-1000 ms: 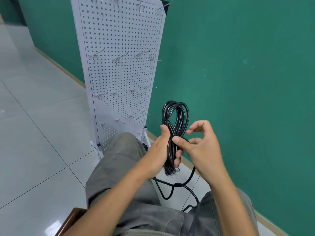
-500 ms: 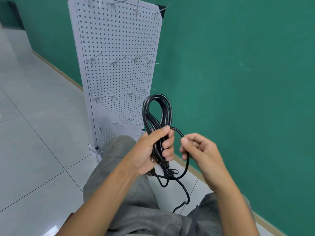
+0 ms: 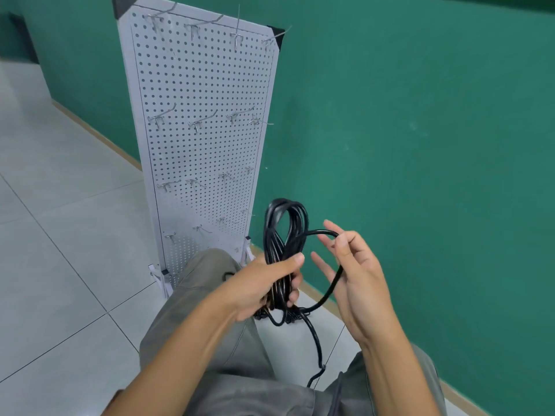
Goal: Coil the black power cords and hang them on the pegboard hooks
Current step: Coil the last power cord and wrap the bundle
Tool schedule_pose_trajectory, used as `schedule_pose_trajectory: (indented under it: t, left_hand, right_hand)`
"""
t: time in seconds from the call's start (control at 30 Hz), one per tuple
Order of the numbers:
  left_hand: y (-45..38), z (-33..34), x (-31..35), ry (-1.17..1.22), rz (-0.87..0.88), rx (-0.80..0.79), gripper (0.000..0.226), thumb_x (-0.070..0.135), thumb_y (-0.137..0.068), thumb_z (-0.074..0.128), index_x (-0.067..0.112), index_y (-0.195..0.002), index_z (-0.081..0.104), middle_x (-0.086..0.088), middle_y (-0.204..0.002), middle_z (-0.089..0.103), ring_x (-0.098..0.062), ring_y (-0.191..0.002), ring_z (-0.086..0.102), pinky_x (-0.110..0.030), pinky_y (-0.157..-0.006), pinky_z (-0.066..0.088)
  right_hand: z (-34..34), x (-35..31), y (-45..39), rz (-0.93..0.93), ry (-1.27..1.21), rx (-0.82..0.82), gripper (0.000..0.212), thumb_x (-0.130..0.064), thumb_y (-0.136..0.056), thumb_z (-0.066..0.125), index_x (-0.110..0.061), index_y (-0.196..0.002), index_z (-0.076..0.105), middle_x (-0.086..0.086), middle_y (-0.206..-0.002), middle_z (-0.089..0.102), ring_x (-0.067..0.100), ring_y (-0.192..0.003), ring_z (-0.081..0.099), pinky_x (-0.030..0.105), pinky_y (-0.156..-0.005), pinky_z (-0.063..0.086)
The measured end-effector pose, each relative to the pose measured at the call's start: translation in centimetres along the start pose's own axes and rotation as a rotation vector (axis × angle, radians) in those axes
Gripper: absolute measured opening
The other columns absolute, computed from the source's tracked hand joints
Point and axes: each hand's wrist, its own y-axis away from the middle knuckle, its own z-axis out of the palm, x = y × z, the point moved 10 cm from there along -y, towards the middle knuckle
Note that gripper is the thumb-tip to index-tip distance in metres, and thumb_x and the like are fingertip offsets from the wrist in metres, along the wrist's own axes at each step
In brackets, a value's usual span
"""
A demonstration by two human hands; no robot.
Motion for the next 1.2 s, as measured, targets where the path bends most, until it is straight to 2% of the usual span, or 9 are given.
schedule_pose_trajectory:
  t: [0.2,0.33,0.43,0.5,0.6,0.73,0.87,1.03,1.2]
  left_hand:
    - [-0.2,1.2,-1.1,-0.387,-0.012,-0.016,0.035,0.047,-0.101,0.059,0.016,-0.113,0.070,0.008,-0.100,0.075,-0.014,-0.100,0.067,-0.041,-0.102,0.052]
    - [0.6,3.4,-0.7,-0.336,0.020,-0.176,0.030,0.038,-0.109,0.049,0.015,-0.108,0.067,-0.011,-0.099,0.076,-0.028,-0.105,0.068,-0.053,-0.112,0.043]
    - [0.7,4.4,-1.3,-0.356,0.015,-0.256,0.047,0.046,-0.107,0.048,0.001,-0.106,0.062,-0.011,-0.088,0.073,-0.048,-0.097,0.063,-0.066,-0.104,0.042]
    - [0.8,5.0,-1.9,-0.342,-0.012,-0.295,0.054,0.048,-0.105,0.050,-0.005,-0.101,0.060,-0.009,-0.080,0.071,-0.040,-0.080,0.063,-0.065,-0.089,0.046]
    - [0.8,5.6,-2.8,-0.288,-0.087,-0.321,0.051,0.045,-0.104,0.054,-0.006,-0.104,0.058,-0.009,-0.079,0.070,-0.025,-0.070,0.065,-0.049,-0.077,0.044]
    - [1.4,6.8,-2.5,-0.269,-0.082,-0.379,0.030,0.027,-0.108,0.051,0.016,-0.088,0.070,-0.012,-0.079,0.071,-0.027,-0.073,0.066,-0.038,-0.076,0.051]
    - [0.5,6.3,-2.1,-0.261,0.015,-0.276,0.021,0.017,-0.106,0.056,0.014,-0.087,0.067,-0.010,-0.070,0.067,-0.038,-0.084,0.063,-0.054,-0.097,0.049]
    - [0.0,4.9,-0.9,-0.197,0.096,-0.117,0.038,0.015,-0.107,0.052,0.013,-0.070,0.060,-0.007,-0.062,0.061,-0.023,-0.063,0.060,-0.038,-0.077,0.053]
    - [-0.1,1.1,1.7,0.069,0.217,0.094,0.032,0.029,-0.102,0.059,0.011,-0.075,0.058,-0.006,-0.065,0.055,-0.020,-0.062,0.058,-0.034,-0.070,0.051]
  right_hand:
    - [0.2,-0.1,-0.3,-0.005,0.072,0.012,0.029,-0.044,-0.098,0.059,-0.030,-0.073,0.062,-0.007,-0.141,0.062,0.021,-0.134,0.056,0.054,-0.116,0.039]
    - [0.4,-0.2,0.2,0.020,0.163,0.026,0.030,-0.050,-0.101,0.051,-0.030,-0.079,0.054,-0.010,-0.134,0.065,0.027,-0.089,0.068,0.040,-0.058,0.045]
    - [0.2,-0.8,0.4,-0.014,0.201,0.093,0.027,-0.037,-0.108,0.044,-0.023,-0.086,0.050,-0.011,-0.108,0.072,0.005,-0.074,0.065,0.038,-0.048,0.042]
    - [-0.2,-1.1,0.3,-0.078,0.277,0.133,0.026,-0.035,-0.109,0.040,-0.020,-0.090,0.047,-0.014,-0.087,0.067,0.002,-0.075,0.061,0.026,-0.058,0.050]
    - [-0.8,-1.1,-0.2,-0.140,0.398,0.123,0.017,-0.039,-0.110,0.038,-0.030,-0.100,0.049,-0.012,-0.080,0.060,0.012,-0.077,0.056,0.041,-0.075,0.052]
    - [-0.6,-0.7,-0.4,-0.093,0.288,-0.018,0.023,-0.030,-0.111,0.037,-0.032,-0.121,0.057,0.019,-0.102,0.070,0.033,-0.096,0.072,0.047,-0.079,0.061]
    - [-0.8,-1.7,-0.6,-0.126,0.380,-0.012,0.029,-0.027,-0.111,0.037,-0.026,-0.114,0.066,0.004,-0.101,0.069,0.015,-0.091,0.068,0.023,-0.072,0.056]
    - [-0.6,0.5,-1.1,-0.004,0.342,-0.116,0.042,-0.066,-0.098,0.038,-0.047,-0.131,0.057,-0.008,-0.132,0.066,0.016,-0.125,0.062,0.044,-0.108,0.047]
    - [1.7,4.6,-0.1,0.182,0.174,-0.254,0.071,-0.070,-0.092,0.026,-0.029,-0.146,0.046,-0.004,-0.137,0.064,0.005,-0.096,0.068,0.028,-0.085,0.054]
